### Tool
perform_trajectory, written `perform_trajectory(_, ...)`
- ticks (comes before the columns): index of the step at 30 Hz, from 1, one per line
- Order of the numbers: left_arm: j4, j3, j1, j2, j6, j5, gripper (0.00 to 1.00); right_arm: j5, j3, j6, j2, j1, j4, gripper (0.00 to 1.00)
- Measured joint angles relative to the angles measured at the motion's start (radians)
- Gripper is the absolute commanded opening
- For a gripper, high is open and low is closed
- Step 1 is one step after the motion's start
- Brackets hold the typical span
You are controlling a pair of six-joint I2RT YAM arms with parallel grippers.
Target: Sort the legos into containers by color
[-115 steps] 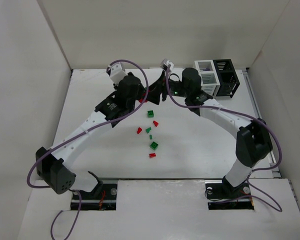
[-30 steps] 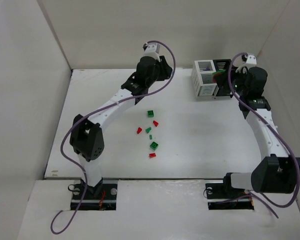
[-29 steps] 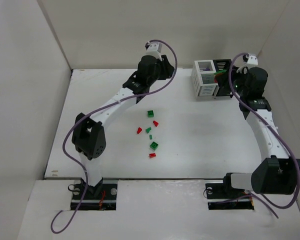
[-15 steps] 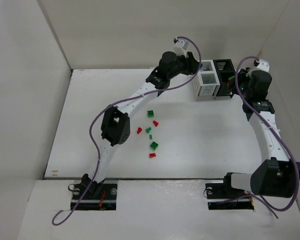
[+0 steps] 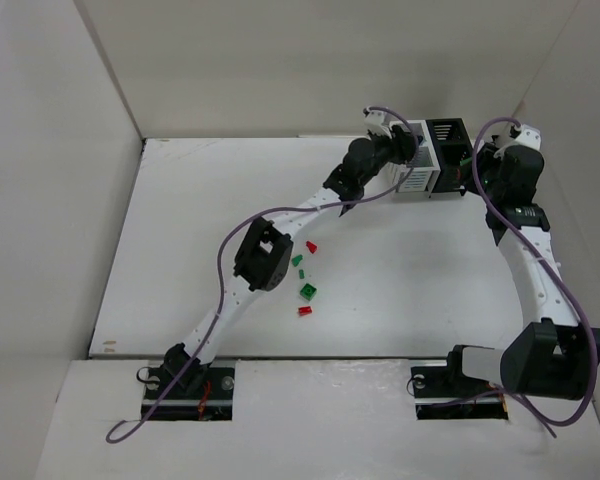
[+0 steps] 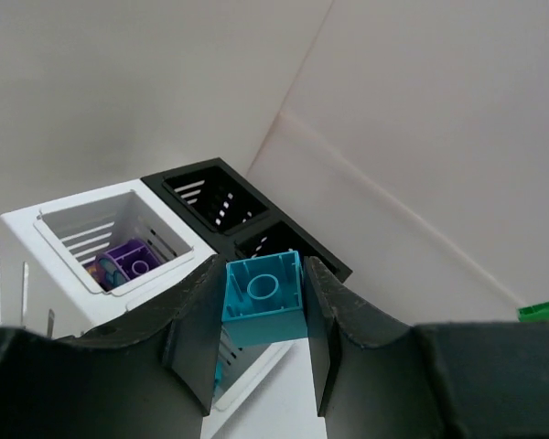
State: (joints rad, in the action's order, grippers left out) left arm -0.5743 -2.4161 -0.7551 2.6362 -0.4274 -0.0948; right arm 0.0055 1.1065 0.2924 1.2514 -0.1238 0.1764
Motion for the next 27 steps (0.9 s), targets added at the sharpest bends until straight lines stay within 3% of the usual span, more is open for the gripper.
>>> perform_trajectory(6, -0.113, -0.035, -0.022, 0.081, -0.003, 0.082, 0.18, -0.01, -0.007, 0.0, -0.013, 0.0, -0.001, 0.0)
perform_trajectory(11, -0.129, -0.036, -0.022, 0.112, -0.004, 0.139, 0.24, -0.017, -0.01, 0.0, -0.014, 0.0, 0.0, 0.0)
perform_trajectory(22, -0.137, -0.053, -0.022, 0.146, 0.007, 0.175, 0.25, -0.029, -0.01, 0.0, -0.014, -0.006, 0.0, 0.0)
perform_trajectory(27, -0.14, -0.058, -0.023, 0.156, 0.003, 0.174, 0.34, -0.039, -0.011, 0.0, -0.014, -0.008, -0.001, 0.0)
